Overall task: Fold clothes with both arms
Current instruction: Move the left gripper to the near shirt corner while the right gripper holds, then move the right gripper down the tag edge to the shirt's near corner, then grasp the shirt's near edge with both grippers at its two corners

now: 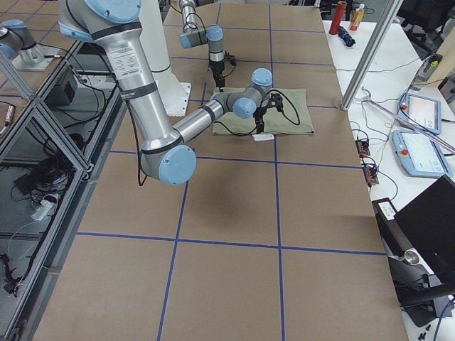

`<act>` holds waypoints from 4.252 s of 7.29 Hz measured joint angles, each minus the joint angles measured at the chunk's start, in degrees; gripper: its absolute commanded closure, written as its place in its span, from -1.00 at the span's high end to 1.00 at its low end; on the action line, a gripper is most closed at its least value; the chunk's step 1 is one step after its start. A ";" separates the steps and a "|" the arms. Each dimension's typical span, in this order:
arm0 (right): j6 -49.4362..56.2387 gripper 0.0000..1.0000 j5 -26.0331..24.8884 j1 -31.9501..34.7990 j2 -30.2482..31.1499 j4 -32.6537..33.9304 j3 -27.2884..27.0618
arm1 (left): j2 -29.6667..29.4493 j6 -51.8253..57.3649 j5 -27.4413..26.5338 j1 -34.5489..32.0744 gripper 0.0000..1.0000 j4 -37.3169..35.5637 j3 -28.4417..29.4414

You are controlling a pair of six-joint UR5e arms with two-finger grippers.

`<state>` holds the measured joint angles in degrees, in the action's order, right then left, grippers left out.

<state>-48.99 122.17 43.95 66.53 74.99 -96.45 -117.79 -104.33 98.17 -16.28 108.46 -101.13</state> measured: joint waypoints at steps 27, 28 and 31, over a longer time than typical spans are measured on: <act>-69.12 1.00 -25.82 -28.77 4.43 11.79 -14.15 | -1.36 1.04 0.70 0.46 -1.00 -0.70 -2.49; -69.01 1.00 -25.87 -28.80 3.05 13.55 -13.89 | -1.33 1.00 0.70 0.46 -1.00 -0.70 -2.48; -68.41 1.00 -26.26 -28.73 2.23 14.14 -12.14 | -1.30 0.97 0.70 0.52 -1.00 -0.57 -2.41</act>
<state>-117.40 95.91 15.22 68.76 89.12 -108.59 -119.10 -103.36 98.88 -15.76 107.89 -103.54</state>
